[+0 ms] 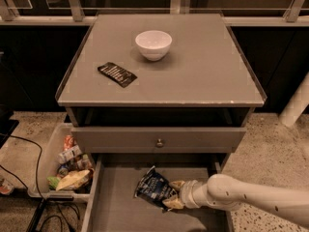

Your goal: Pick blue chip bag from middle drawer and place on counter

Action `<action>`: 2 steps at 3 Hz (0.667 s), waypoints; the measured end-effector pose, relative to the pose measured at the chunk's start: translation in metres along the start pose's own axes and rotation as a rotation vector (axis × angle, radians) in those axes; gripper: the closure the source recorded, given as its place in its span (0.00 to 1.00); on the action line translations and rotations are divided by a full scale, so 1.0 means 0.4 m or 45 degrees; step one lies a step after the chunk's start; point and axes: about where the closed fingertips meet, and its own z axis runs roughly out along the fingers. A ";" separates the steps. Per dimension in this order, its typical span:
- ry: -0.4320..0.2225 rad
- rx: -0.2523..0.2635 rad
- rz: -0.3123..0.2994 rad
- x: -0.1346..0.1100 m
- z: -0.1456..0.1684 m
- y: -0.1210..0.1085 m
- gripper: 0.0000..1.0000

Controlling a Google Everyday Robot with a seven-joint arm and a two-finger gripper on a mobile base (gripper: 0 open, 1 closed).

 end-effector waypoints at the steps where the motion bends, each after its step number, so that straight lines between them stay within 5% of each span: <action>1: 0.000 0.000 0.000 0.000 0.000 0.000 0.88; 2: 0.000 0.000 0.000 0.000 0.000 0.000 1.00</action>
Offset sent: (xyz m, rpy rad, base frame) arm 0.0000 0.0000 0.0000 0.0000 0.0000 0.0000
